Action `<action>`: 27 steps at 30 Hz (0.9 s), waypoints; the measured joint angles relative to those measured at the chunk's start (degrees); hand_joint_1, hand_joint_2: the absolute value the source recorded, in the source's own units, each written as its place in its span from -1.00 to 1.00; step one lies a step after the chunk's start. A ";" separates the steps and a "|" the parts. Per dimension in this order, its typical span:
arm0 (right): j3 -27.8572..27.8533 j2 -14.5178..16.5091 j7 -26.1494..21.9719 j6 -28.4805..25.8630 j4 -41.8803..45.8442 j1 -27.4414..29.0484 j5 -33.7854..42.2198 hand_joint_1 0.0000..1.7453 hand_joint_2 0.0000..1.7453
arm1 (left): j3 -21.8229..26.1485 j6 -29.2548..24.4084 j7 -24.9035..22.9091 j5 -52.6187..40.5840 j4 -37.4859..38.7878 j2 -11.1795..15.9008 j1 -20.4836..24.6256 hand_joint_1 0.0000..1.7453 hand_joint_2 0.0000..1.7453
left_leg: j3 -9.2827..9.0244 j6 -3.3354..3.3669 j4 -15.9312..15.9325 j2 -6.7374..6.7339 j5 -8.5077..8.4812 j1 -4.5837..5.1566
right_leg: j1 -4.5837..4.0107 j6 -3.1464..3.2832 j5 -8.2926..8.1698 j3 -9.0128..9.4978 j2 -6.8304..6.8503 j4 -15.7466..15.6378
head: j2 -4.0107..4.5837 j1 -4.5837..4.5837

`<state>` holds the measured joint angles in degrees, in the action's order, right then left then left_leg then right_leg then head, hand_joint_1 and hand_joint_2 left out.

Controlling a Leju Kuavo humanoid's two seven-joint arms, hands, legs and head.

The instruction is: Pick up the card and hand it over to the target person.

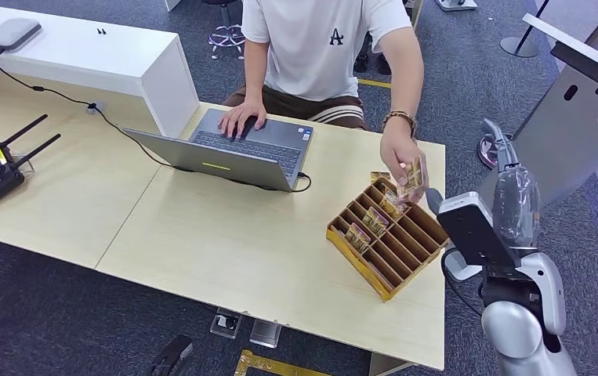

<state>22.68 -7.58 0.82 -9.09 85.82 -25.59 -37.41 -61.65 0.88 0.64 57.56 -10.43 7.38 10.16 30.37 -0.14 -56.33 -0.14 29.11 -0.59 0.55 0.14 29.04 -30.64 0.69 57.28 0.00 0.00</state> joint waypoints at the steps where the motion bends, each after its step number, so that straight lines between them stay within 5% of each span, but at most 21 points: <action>1: -0.55 -0.14 0.03 -0.23 0.22 0.33 0.18 -1.00 1.00 | 0.02 -0.05 0.14 0.07 0.00 0.02 -0.04 -1.00 -1.00 | 0.00 0.00 0.00 0.02 0.00 0.00 | 0.00 0.00 0.01 0.01 0.02 -0.01 | 0.00 0.00; 7: -6.35 -1.12 2.33 -1.81 0.86 3.66 4.87 -1.00 1.00 | 0.19 -0.64 0.36 0.41 -0.03 -0.07 -0.63 -1.00 -1.00 | -0.01 0.01 0.03 0.12 -0.03 -0.01 | -0.01 -0.01 0.00 0.05 0.12 -0.07 | 0.00 0.00; 10: -10.09 -2.13 0.40 0.21 0.27 6.17 15.72 -1.00 1.00 | 0.31 -0.85 0.52 0.72 -0.12 -0.06 -1.14 -1.00 -1.00 | -0.04 0.01 0.02 0.19 0.00 -0.01 | -0.01 -0.01 0.04 0.11 0.19 -0.07 | 0.00 0.00; 17: -16.23 -4.61 -9.72 15.88 -7.02 10.42 53.55 -1.00 1.00 | 0.40 -1.06 1.40 1.32 -0.20 -0.15 -2.09 -1.00 -1.00 | -0.09 0.02 0.05 0.24 -0.01 -0.03 | -0.03 -0.02 0.03 0.18 0.24 -0.15 | 0.00 0.00; 27: -19.58 -6.38 -11.98 25.83 -4.06 15.40 68.52 -1.00 1.00 | 0.17 -1.51 1.24 1.55 -0.27 -0.36 -3.04 -1.00 -1.00 | -0.03 0.01 0.04 0.17 0.00 0.00 | 0.00 -0.01 0.04 0.08 0.17 -0.10 | 0.00 0.00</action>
<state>3.11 -13.95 -11.16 16.74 81.76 -10.20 31.11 -61.48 -0.64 1.88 59.10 -10.70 7.02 7.12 30.34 -0.13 -56.29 0.03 29.11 -0.59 0.55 0.13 29.07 -30.57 0.86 57.18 0.00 0.00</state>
